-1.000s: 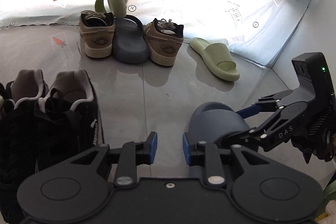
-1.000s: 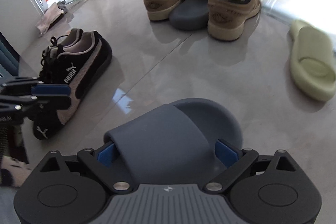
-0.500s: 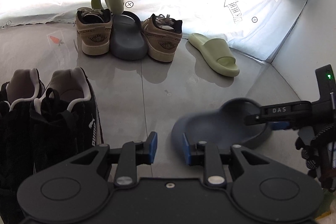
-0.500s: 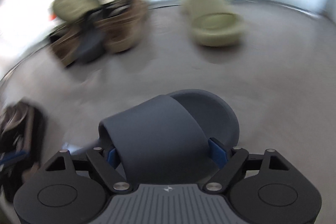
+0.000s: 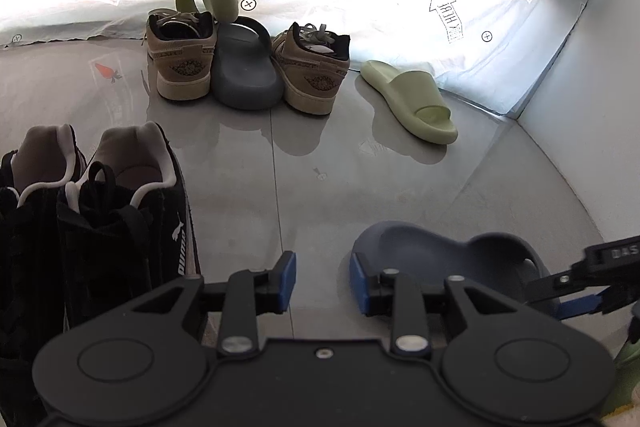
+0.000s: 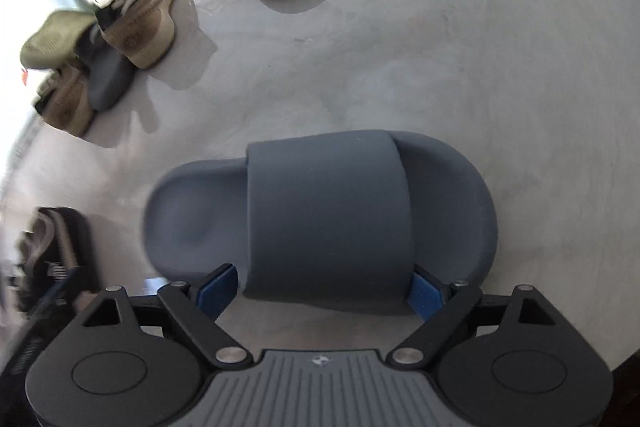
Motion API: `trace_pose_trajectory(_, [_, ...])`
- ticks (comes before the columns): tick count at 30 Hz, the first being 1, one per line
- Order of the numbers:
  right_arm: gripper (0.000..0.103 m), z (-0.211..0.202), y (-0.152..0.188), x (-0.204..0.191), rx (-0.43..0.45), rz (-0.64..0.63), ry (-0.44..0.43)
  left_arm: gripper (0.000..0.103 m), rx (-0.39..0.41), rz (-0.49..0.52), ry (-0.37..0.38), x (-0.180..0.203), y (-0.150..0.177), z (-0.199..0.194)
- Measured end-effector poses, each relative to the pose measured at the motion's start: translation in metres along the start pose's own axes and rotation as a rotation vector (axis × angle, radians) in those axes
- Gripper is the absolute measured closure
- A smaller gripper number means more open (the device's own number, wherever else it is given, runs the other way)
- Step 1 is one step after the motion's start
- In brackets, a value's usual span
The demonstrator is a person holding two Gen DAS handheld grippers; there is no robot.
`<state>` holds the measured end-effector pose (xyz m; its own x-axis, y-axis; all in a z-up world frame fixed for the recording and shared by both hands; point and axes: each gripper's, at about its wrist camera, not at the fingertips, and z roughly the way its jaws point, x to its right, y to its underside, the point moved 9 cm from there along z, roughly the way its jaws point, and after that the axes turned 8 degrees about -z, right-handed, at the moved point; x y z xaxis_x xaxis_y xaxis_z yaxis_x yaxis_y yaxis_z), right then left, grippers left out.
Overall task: Organize scattered shoes
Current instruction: 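Lift the grey slide and carry it away from the pile, right gripper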
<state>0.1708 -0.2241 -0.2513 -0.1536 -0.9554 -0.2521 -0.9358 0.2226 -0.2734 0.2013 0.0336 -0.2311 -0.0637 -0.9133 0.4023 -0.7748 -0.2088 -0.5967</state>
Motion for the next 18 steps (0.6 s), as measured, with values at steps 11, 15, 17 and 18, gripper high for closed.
trace_pose_trajectory(11, [0.001, -0.013, 0.006, -0.027, 0.145, -0.976, 0.134, 0.066, -0.019, 0.034, 0.026, 0.013, 0.004, 0.007])
trace_pose_trajectory(15, [0.001, 0.010, -0.001, -0.034, 0.117, -1.083, 0.089, 0.065, -0.009, 0.037, 0.017, 0.012, 0.003, 0.005])
trace_pose_trajectory(17, [0.001, 0.023, -0.006, -0.041, 0.090, -1.135, 0.051, 0.065, -0.005, 0.033, 0.009, 0.010, 0.002, 0.004])
trace_pose_trajectory(18, [0.001, 0.027, -0.009, -0.043, 0.079, -1.141, 0.038, 0.065, -0.002, 0.030, 0.004, 0.009, 0.002, 0.003])
